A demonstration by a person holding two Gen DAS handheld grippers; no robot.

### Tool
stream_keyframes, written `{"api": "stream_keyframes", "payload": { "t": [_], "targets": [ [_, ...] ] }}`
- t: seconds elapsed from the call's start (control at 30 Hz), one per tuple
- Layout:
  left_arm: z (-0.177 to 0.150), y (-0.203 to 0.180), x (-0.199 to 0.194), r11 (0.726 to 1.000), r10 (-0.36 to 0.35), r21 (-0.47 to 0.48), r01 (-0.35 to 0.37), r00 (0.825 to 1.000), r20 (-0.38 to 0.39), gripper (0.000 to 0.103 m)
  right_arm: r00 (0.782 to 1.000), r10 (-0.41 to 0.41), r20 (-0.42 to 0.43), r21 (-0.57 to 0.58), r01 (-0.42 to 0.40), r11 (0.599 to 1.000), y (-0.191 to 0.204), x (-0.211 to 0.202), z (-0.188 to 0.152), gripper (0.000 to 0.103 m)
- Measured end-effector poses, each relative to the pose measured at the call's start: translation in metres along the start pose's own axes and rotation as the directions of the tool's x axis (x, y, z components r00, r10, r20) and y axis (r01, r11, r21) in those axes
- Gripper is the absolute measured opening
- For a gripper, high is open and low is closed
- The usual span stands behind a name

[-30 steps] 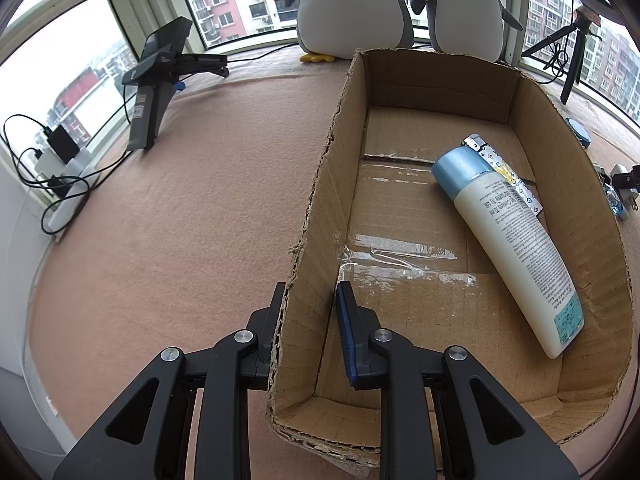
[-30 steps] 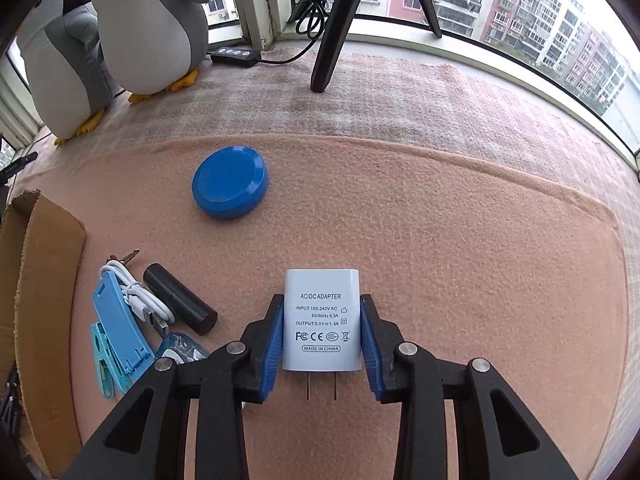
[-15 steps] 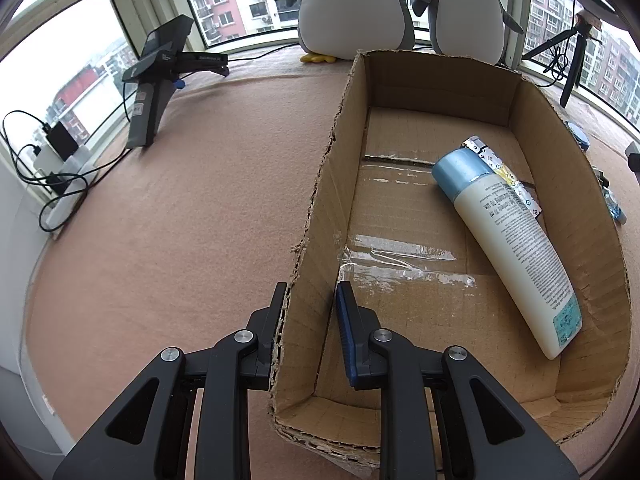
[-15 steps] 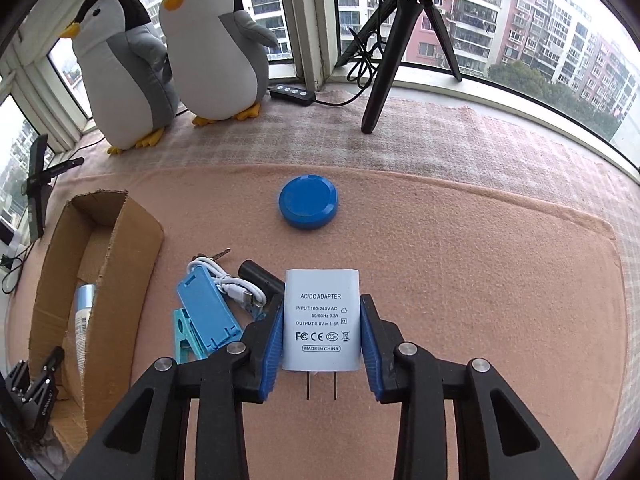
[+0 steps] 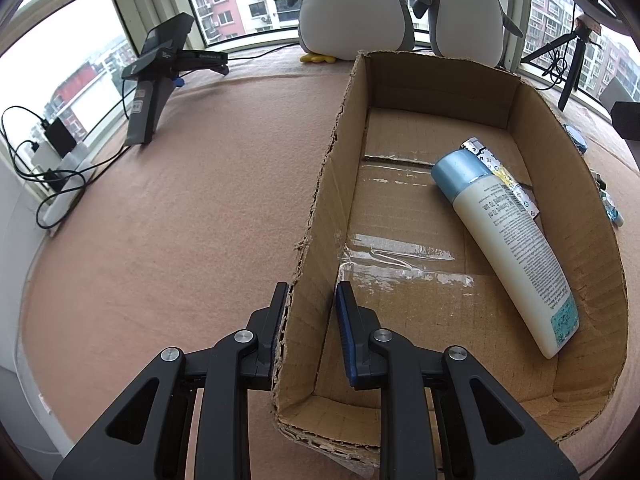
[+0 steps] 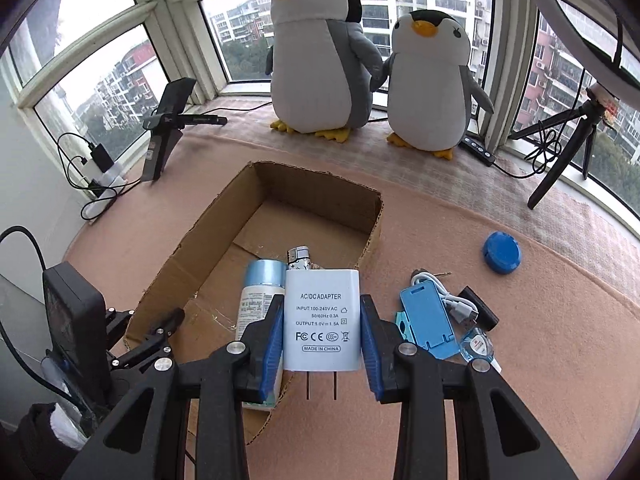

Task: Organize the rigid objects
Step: 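Carry the charger into the box and open the right gripper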

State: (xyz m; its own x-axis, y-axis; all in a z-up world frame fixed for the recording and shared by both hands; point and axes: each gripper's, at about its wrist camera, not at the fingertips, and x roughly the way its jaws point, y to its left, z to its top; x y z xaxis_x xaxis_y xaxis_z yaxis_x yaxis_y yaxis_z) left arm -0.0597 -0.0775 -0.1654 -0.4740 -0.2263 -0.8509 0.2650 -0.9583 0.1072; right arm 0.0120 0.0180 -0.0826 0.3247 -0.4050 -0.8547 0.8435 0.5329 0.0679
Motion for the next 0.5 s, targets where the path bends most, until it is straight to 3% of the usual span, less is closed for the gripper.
{"api": "stream_keyframes", "payload": {
  "t": [0.5],
  "targets": [
    [0.000,0.000,0.000,1.000,0.002,-0.002,-0.002,1.000,0.000,0.020,0.998,-0.049,-0.042,-0.010,0.049,0.999,0.006,0.071,0.035,0.032]
  ]
}}
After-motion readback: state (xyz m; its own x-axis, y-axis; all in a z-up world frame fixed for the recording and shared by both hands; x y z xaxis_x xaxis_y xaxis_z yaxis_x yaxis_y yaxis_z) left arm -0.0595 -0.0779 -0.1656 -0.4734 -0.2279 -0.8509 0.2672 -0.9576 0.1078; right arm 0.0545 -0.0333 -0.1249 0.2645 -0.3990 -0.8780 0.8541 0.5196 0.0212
